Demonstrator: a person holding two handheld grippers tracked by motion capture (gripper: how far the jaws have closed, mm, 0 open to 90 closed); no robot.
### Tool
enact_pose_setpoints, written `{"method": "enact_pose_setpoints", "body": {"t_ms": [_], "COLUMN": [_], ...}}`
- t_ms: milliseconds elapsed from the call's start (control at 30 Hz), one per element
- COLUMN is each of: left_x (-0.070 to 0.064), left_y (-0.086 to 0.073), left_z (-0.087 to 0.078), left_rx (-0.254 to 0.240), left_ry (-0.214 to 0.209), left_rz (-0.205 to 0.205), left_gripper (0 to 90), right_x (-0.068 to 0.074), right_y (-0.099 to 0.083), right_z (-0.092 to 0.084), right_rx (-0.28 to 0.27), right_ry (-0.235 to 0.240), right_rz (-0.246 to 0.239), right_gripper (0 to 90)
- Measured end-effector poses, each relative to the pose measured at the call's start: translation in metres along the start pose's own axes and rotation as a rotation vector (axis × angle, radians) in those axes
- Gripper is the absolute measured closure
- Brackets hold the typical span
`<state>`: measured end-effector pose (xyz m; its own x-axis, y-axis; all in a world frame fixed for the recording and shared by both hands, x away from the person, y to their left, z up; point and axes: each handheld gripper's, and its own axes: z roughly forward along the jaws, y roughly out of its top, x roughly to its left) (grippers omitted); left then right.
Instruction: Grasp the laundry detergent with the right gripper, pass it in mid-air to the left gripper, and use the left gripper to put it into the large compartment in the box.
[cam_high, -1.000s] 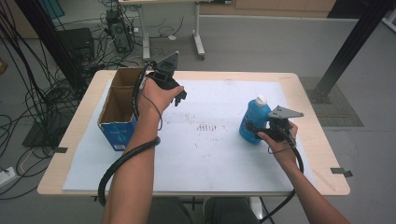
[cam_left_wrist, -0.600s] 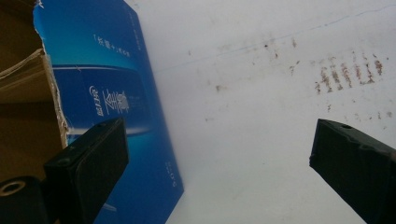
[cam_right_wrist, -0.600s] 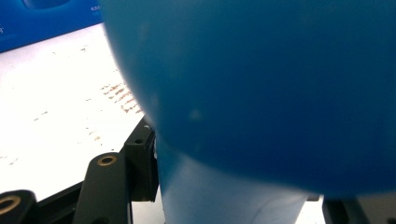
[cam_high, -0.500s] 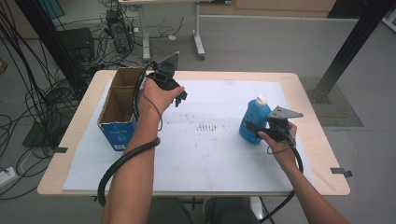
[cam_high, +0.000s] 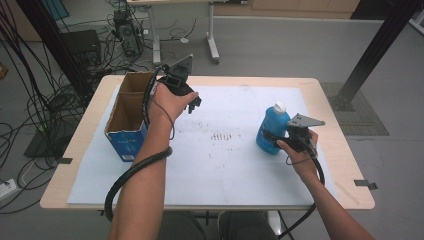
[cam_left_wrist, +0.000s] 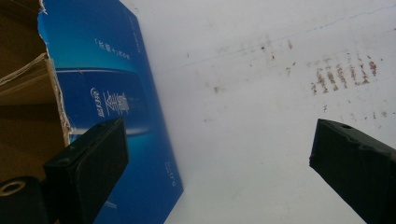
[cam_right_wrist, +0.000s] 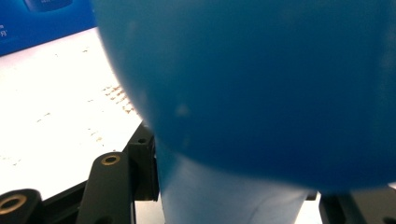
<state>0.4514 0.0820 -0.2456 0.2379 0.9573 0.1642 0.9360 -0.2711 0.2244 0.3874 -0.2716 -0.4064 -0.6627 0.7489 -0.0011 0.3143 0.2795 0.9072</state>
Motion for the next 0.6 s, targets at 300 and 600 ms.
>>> {"method": "enact_pose_setpoints", "body": {"t_ms": [300,600], "left_x": [0.0005,0.0003], "left_y": [-0.0004,-0.0001], "left_z": [0.0001,-0.0016], "left_rx": [0.001,-0.002], "left_ry": [0.001,0.002], "left_rz": [0.005,0.003], "left_gripper": [5.1,5.1], "right_x": [0.0001,0.0], "right_y": [-0.0001,-0.0004], "right_z": [0.0,-0.0001], "right_rx": [-0.001,-0.003], "right_ry": [-0.001,0.001], "right_rz": [0.0,-0.004], "right_gripper": [42.5,42.5]}}
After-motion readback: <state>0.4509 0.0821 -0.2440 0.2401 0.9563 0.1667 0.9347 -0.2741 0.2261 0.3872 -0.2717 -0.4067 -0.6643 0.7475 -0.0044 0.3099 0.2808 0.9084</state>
